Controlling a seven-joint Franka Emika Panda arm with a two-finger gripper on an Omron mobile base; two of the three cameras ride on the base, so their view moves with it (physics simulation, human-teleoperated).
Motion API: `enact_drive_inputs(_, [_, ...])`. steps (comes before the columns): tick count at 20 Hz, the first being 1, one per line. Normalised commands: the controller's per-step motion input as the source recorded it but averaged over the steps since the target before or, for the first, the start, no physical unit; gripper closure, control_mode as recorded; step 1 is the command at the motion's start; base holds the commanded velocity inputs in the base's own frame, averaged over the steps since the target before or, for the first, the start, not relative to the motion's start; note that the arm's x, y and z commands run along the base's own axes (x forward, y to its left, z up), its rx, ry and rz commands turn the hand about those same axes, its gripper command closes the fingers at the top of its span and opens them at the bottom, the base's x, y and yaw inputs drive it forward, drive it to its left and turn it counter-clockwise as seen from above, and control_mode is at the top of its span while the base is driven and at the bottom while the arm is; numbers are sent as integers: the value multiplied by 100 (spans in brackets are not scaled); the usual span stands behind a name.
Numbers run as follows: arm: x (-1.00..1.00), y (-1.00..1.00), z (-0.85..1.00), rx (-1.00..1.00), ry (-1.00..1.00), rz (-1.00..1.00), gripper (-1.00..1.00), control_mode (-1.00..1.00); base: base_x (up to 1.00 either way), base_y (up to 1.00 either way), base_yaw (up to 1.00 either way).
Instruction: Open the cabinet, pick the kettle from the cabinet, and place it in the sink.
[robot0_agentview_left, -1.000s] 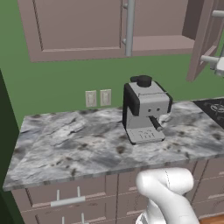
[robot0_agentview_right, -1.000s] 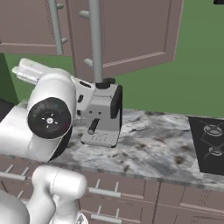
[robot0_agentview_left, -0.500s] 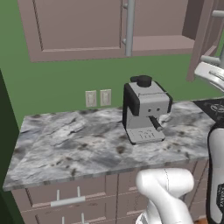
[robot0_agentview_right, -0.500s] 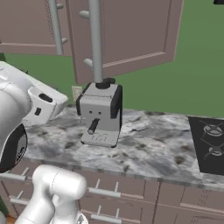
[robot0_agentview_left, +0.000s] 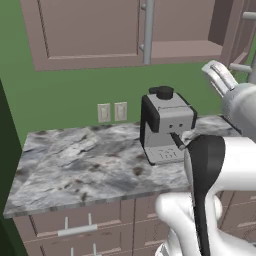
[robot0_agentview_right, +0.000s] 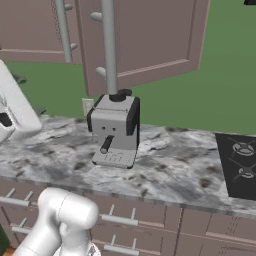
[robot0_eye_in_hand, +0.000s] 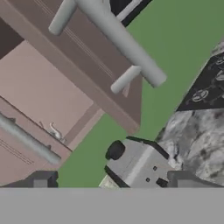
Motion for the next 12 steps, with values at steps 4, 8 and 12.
enact_drive_inputs(4, [7,17,1,40,7,-47,-100,-100,0,0,0])
enact_drive_inputs(8, [27,-3,-2,40,0,-30,-100,-100,0,0,0])
enact_drive_inputs(12, [45,-9,-7,28,-6,-25,-100,-100,0,0,0])
